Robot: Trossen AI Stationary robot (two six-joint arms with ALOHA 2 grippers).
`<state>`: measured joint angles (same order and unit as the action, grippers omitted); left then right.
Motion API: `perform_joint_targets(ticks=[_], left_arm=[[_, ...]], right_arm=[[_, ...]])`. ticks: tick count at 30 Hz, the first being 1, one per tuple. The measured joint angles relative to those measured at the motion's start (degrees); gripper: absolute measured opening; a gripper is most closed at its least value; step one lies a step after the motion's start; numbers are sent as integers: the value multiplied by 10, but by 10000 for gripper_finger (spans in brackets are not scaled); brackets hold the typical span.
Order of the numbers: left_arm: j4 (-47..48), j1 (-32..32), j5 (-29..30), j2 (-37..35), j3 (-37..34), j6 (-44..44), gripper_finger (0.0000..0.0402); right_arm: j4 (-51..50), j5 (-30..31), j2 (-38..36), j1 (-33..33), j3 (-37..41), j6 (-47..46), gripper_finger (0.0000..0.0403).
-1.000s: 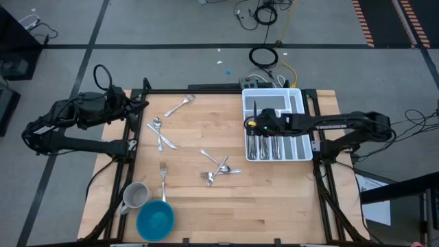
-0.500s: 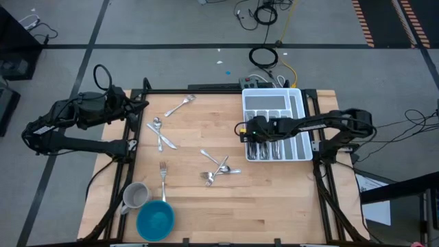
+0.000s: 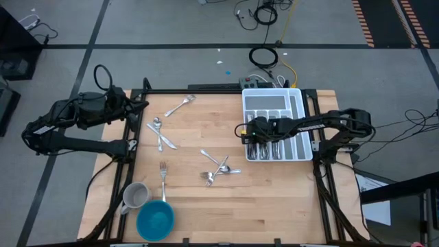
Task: Sort silverware
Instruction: Put the table knife into the silverware tray, then put the fork into the silverware tray
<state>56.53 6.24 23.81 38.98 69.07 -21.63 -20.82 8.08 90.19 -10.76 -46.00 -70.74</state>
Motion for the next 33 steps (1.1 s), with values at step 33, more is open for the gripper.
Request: perform_joint_targets(ticks=[33], left_arm=[[-122,316,-181,440,0,235,11]], right_arm=[[-563,150,-140,29,-502,327,236]])
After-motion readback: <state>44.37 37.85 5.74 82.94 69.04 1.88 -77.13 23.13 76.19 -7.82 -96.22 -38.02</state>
